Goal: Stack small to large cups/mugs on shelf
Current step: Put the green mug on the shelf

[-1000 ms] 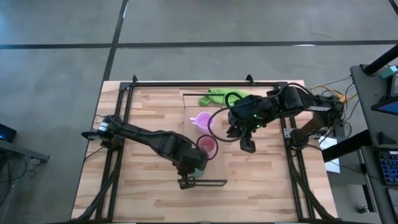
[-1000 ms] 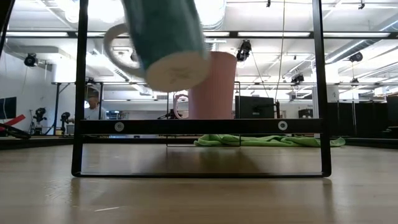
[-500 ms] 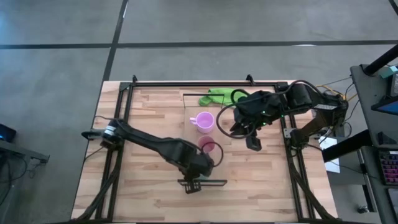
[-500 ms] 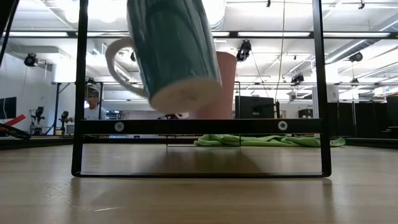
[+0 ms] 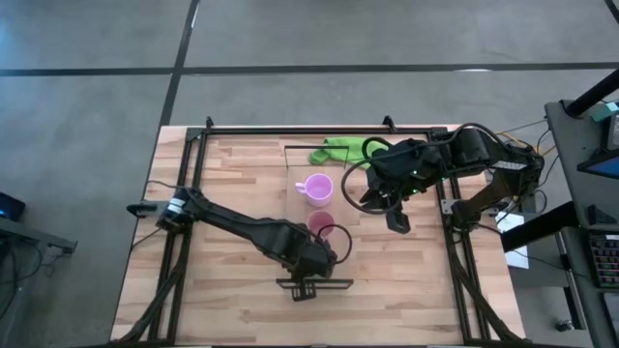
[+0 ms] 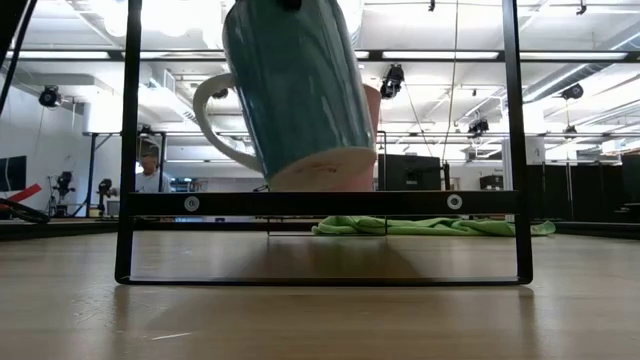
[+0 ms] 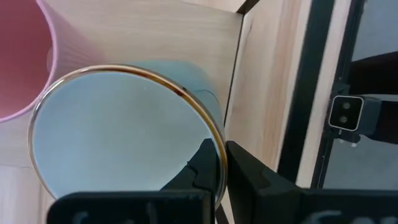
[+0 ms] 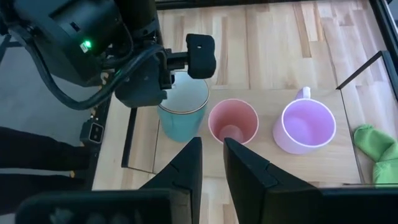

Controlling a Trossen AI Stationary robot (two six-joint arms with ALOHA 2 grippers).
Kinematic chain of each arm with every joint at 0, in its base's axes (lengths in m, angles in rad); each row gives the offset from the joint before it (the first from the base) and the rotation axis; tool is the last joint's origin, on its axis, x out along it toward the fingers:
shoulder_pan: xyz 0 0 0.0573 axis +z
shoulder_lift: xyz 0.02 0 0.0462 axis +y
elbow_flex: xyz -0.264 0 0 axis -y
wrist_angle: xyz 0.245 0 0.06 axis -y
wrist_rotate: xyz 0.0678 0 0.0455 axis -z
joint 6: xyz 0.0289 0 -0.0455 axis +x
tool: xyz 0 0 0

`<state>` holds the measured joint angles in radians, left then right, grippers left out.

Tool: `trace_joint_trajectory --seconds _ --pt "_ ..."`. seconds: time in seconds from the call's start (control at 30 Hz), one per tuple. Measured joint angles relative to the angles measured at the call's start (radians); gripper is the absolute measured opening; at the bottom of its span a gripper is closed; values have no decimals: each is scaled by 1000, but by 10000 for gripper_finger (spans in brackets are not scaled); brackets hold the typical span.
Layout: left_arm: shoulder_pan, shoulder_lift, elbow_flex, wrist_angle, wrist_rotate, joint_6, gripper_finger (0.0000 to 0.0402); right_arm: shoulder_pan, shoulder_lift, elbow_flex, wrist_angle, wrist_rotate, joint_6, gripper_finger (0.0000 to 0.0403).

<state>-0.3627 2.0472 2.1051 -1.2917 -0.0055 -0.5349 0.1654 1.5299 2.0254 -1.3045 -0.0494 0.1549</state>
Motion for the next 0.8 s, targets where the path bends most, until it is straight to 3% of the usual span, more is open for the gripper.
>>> trace_joint_trajectory --seconds 0.8 --pt "3 -2 -32 40 20 17 12 0 -1 0 0 0 -36 61"
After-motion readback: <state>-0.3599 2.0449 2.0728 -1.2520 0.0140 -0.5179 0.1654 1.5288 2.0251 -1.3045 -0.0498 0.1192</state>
